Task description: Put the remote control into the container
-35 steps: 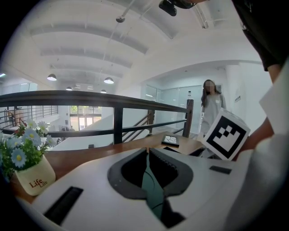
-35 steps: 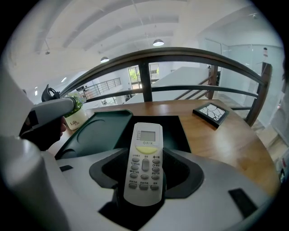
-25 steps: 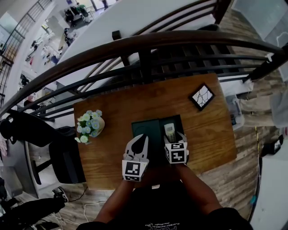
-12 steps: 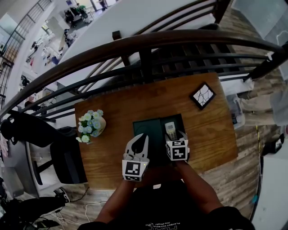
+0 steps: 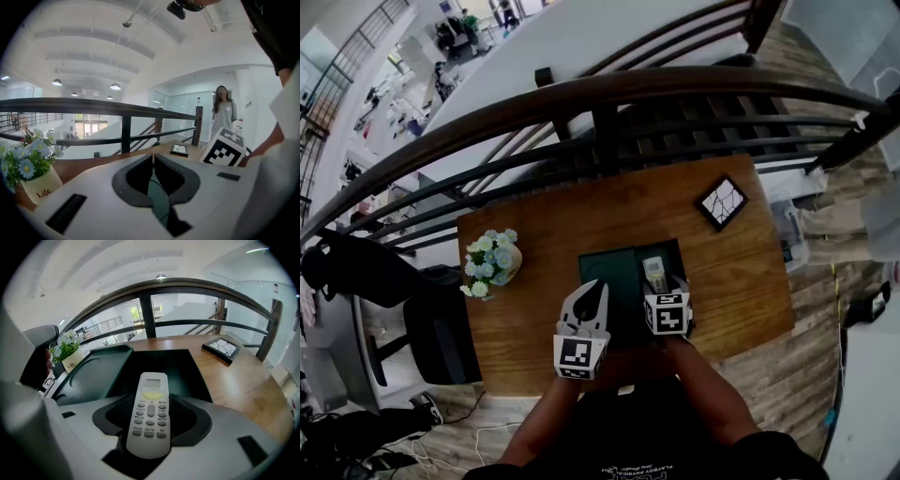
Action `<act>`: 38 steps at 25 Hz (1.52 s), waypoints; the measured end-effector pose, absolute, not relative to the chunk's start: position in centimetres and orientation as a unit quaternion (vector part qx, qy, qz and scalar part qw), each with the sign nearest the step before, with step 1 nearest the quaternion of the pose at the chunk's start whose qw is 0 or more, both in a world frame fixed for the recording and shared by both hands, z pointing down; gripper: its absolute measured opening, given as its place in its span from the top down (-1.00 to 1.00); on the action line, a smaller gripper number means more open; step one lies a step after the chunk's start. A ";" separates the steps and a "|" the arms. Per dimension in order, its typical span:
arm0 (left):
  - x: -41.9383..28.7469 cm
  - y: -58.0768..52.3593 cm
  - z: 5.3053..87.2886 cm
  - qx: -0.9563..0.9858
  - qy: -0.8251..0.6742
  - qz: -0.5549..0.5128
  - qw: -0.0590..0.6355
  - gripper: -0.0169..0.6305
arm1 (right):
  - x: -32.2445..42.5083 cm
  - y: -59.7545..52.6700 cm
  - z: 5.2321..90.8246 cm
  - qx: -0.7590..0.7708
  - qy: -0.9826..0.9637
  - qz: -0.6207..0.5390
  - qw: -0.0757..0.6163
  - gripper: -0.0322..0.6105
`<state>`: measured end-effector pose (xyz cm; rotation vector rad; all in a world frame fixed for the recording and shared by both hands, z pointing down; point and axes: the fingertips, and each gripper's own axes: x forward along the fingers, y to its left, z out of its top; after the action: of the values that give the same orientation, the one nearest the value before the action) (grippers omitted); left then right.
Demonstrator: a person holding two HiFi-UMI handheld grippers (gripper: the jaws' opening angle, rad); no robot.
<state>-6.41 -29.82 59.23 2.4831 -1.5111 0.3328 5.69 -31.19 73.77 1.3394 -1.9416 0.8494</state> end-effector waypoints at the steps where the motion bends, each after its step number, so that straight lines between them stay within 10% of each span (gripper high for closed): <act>1: -6.5 -29.8 59.2 0.843 -0.515 0.114 0.107 0.89 | 5.7 -31.2 73.8 0.506 -0.735 0.325 0.315 0.14; 21: -6.7 -28.4 56.2 0.847 -0.513 0.101 0.092 0.89 | 4.6 -30.3 63.7 0.499 -0.801 0.190 0.271 0.14; 38: -8.1 -23.9 50.0 0.865 -0.497 0.047 0.047 0.89 | 0.8 -25.7 47.8 0.520 -0.847 0.060 0.094 0.20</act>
<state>-8.13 -23.94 49.95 2.6393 -1.5151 0.1444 0.83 -25.68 47.77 1.5418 -2.5138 0.1774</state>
